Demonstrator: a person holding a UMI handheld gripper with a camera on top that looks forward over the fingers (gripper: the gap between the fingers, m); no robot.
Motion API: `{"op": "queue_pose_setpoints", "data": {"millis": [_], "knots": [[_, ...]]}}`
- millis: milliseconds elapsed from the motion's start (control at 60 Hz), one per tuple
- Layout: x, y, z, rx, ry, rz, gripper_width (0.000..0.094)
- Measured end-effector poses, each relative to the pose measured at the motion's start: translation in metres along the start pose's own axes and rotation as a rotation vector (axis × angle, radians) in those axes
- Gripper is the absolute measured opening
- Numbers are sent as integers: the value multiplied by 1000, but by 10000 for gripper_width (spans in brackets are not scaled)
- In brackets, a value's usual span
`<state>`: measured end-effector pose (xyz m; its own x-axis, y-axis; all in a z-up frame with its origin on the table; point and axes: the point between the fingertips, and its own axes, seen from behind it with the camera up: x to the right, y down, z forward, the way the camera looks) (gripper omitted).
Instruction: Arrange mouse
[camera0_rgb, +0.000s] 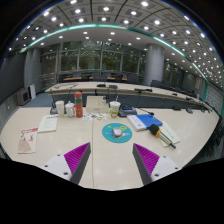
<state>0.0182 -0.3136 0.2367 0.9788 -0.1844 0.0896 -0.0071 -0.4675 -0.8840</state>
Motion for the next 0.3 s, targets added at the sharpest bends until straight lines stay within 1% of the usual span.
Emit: {"op": "queue_pose_setpoints", "data": {"millis": [150, 300], "knots": [[-7, 5, -14, -11, -15, 2, 857], [0, 4, -16, 2, 13, 1, 857]]}}
